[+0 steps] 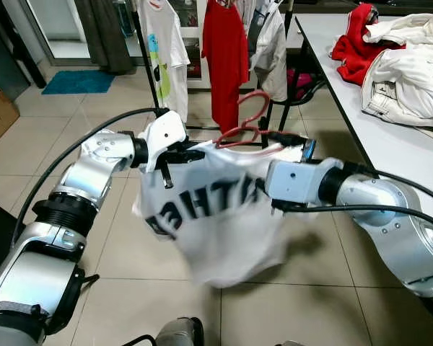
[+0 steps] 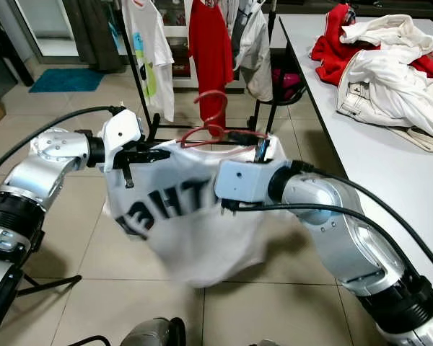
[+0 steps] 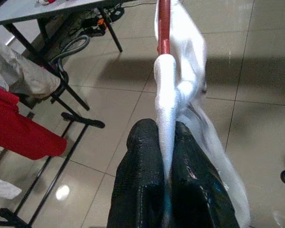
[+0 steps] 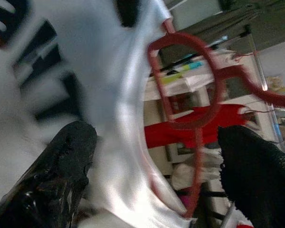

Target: Hang hanger

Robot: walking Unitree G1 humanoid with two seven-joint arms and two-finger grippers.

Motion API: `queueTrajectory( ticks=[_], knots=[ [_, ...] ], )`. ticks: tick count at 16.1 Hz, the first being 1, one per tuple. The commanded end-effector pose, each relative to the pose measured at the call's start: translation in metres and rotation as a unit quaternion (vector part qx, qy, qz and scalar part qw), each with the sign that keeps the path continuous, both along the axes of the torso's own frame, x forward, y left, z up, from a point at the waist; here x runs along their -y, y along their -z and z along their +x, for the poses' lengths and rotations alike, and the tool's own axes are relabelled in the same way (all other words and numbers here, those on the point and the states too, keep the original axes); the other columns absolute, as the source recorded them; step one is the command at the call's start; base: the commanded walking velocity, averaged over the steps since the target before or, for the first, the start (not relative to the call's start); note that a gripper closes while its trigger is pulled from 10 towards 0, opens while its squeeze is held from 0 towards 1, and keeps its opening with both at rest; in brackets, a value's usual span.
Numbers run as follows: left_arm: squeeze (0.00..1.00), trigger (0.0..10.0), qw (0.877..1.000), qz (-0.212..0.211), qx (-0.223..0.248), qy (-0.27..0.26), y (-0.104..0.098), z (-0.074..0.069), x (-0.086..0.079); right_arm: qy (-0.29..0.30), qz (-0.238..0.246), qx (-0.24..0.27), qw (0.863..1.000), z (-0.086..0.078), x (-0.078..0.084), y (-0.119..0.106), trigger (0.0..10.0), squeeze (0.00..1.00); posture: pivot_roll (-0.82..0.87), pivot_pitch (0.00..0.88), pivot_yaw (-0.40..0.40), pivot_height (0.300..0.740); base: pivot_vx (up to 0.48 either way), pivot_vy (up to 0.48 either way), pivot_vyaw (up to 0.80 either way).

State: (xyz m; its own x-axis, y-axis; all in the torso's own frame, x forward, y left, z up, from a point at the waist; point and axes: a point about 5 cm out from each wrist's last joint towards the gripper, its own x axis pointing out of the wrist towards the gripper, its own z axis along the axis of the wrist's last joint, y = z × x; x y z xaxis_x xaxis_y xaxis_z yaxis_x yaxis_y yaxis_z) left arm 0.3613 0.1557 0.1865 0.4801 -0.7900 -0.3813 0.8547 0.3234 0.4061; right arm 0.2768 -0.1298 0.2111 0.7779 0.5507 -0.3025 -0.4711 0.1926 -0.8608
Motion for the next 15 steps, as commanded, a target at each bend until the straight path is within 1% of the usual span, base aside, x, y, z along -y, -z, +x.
queueTrajectory(
  ticks=[1,2,3,5,6,8,15],
  knots=[
    [0.0,0.0,0.999,-0.036,0.036,0.006,-0.019,0.003,0.001,0.04,0.023,0.014,0.999,0.007,0.008,-0.004,10.0,0.0,0.06,0.04,0.082,0.74,0.0,0.0,0.0],
    [0.0,0.0,0.997,-0.057,0.042,0.012,-0.024,0.003,0.001,0.076,0.091,0.005,0.993,0.012,0.015,-0.009,10.0,0.0,0.06,0.04,0.082,0.74,0.0,0.0,0.0],
    [0.0,0.0,0.997,-0.064,0.048,0.013,-0.027,0.003,-0.001,0.109,0.157,-0.006,0.982,0.016,0.021,-0.013,10.0,0.0,0.06,0.039,0.082,0.74,0.0,0.0,0.0],
    [0.0,0.0,0.997,-0.066,0.047,0.016,-0.028,0.002,-0.003,0.133,0.214,-0.022,0.967,0.019,0.025,-0.015,10.0,0.0,0.06,0.04,0.081,0.74,0.0,0.0,0.0],
    [0.0,0.0,0.996,-0.076,0.039,0.024,-0.028,0.0,-0.006,0.165,0.291,-0.058,0.941,0.019,0.028,-0.012,10.0,0.0,0.06,0.042,0.075,0.74,0.0,0.0,0.0],
    [0.0,0.0,0.996,-0.083,0.029,0.032,-0.027,-0.003,-0.011,0.195,0.367,-0.109,0.903,0.018,0.028,-0.005,10.0,0.0,0.06,0.044,0.077,0.74,0.0,0.0,0.0],
    [0.0,0.0,0.996,-0.083,0.029,0.032,-0.027,-0.003,-0.011,0.195,0.367,-0.109,0.903,0.018,0.028,-0.005,10.0,0.0,0.06,0.044,0.077,0.74,0.0,0.0,0.0]
  ],
)
